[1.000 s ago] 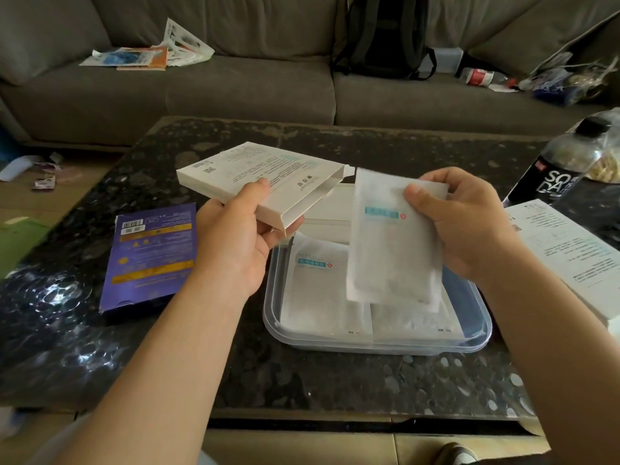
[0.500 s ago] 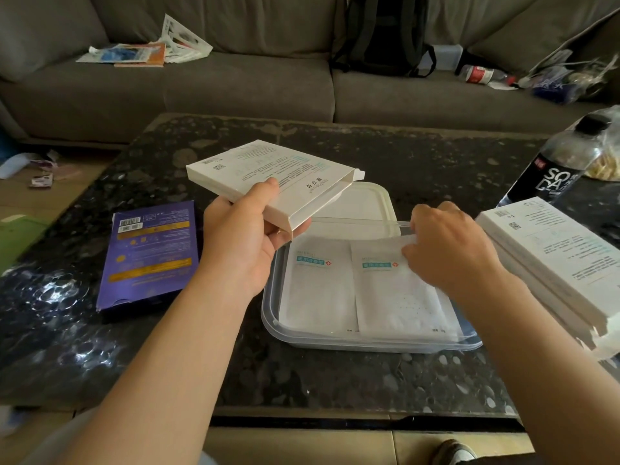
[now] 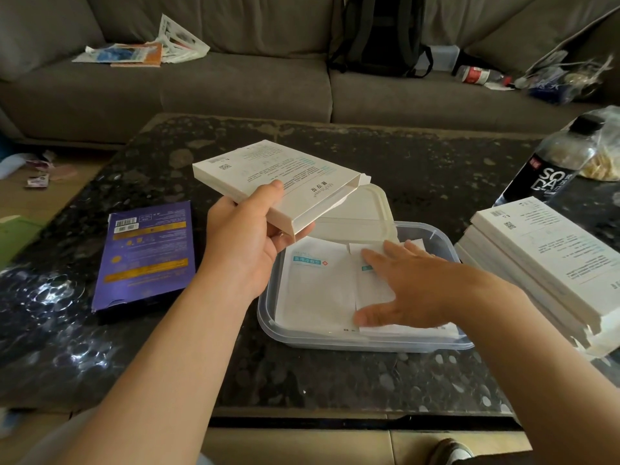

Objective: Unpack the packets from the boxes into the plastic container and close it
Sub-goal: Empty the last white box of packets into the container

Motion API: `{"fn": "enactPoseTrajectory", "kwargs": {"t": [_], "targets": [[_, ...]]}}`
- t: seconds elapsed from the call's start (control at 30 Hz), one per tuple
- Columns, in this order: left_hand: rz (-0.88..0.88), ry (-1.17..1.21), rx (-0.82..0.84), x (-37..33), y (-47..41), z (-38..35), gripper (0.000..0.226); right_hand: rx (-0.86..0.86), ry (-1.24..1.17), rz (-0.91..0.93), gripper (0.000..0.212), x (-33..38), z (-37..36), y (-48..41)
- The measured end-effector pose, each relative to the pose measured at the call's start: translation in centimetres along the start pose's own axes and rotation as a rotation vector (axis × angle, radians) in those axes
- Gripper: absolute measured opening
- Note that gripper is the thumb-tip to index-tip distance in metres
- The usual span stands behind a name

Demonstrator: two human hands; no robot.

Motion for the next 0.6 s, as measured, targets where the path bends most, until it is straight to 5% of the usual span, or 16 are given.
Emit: {"fn": "enactPoseTrajectory", "kwargs": {"t": [0.6], "targets": [[0.011, 0.011, 0.002, -0.1, -0.2, 0.2, 0.039, 0.054, 0.041, -0.093, 0.113, -1.1, -1.4, -0.4]]}}
Point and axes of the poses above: each hand's wrist, its own y-axis away from the middle knuckle, its own z-axis out of the back of the hand, x = y × z, the point moved 7 cm from there along -y, towards the middle knuckle, and after that the axes turned 2 degrees about x, right-handed, at the moved point
